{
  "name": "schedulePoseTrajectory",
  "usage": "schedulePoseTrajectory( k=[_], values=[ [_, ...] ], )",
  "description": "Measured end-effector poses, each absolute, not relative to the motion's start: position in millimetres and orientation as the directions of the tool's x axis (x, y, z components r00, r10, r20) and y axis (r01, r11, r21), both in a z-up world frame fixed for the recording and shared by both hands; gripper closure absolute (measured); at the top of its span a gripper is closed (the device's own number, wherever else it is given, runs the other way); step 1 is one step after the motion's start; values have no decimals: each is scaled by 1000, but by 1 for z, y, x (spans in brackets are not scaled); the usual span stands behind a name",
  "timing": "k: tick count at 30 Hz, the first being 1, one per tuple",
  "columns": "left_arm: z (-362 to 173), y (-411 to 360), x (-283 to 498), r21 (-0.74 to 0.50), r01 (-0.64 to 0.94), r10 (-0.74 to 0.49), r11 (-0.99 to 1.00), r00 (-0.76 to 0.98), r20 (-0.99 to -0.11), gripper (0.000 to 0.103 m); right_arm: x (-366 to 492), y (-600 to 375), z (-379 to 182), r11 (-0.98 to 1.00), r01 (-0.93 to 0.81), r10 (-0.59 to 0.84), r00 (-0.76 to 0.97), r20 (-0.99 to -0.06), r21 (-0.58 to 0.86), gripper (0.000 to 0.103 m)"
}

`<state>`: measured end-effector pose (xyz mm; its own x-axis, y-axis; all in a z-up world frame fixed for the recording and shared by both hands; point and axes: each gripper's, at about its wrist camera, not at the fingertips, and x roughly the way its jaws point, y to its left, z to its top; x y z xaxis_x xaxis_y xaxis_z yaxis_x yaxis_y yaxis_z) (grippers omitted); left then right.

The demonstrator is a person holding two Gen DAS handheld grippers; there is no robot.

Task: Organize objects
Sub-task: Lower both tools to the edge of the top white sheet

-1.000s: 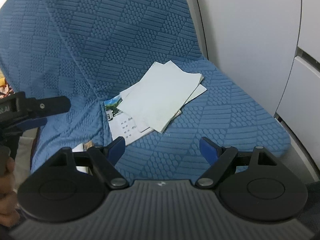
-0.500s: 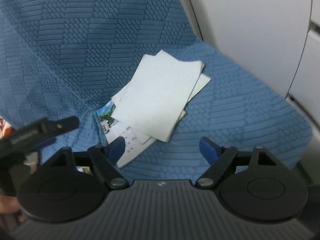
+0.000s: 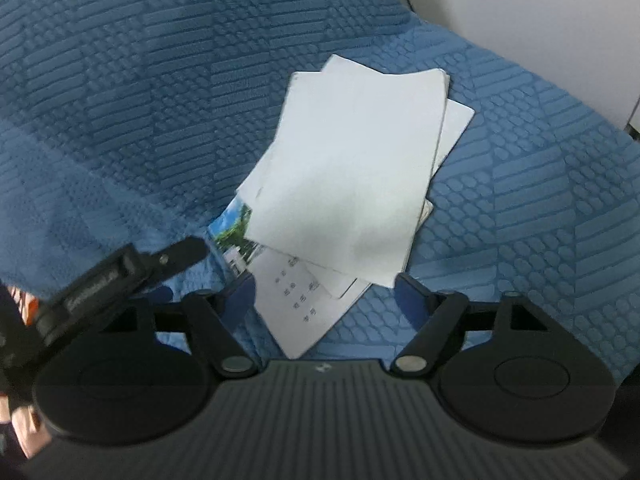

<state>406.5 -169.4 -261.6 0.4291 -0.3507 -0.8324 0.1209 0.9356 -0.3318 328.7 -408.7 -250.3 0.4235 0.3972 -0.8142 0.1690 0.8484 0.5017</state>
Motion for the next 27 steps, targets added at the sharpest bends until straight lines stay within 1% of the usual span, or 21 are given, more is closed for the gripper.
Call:
schedulePoseTrajectory(
  k=[2, 5, 6, 7, 8, 9, 10, 11, 13, 14, 15, 16, 20, 27],
  values=[
    [-264, -167, 409, -337, 114, -352, 935, 434, -829, 11, 333, -410, -254, 843, 202, 386, 418, -822, 498, 30],
    [-270, -163, 416, -345, 103, -355, 933, 434, -828, 17, 341, -414, -261, 829, 249, 379, 410, -830, 501, 36],
    [-272, -162, 418, -357, 99, -363, 929, 434, -824, 22, 344, -416, -263, 824, 266, 375, 407, -833, 501, 42],
    [-274, -160, 421, -376, 92, -377, 922, 432, -819, 25, 347, -418, -266, 818, 284, 371, 404, -836, 500, 47],
    [-277, -159, 424, -396, 84, -392, 915, 426, -816, 30, 349, -420, -269, 813, 298, 367, 404, -838, 500, 50],
    [-279, -158, 427, -417, 77, -409, 906, 421, -810, 35, 351, -422, -271, 811, 312, 358, 405, -841, 495, 57],
    [-282, -157, 430, -439, 73, -427, 896, 415, -803, 37, 353, -422, -273, 811, 322, 349, 403, -846, 489, 63],
    [-284, -157, 432, -457, 72, -444, 887, 410, -797, 40, 355, -423, -276, 810, 329, 346, 401, -848, 485, 65],
    [-290, -158, 437, -492, 74, -478, 867, 398, -783, 48, 357, -424, -279, 810, 344, 332, 396, -856, 474, 66],
    [-294, -159, 440, -509, 76, -496, 857, 388, -777, 54, 358, -425, -281, 810, 352, 325, 396, -859, 469, 66],
    [-298, -161, 443, -520, 77, -508, 850, 378, -774, 57, 358, -426, -283, 808, 360, 320, 395, -861, 465, 66],
    [-301, -163, 445, -524, 80, -513, 848, 371, -774, 57, 359, -427, -284, 805, 367, 319, 393, -862, 466, 67],
    [-309, -171, 453, -507, 126, -516, 853, 360, -778, 63, 361, -427, -284, 805, 366, 319, 396, -861, 466, 67],
    [-326, -179, 465, -498, 153, -519, 854, 324, -791, 64, 366, -417, -283, 818, 354, 311, 392, -866, 454, 67]
  ],
)
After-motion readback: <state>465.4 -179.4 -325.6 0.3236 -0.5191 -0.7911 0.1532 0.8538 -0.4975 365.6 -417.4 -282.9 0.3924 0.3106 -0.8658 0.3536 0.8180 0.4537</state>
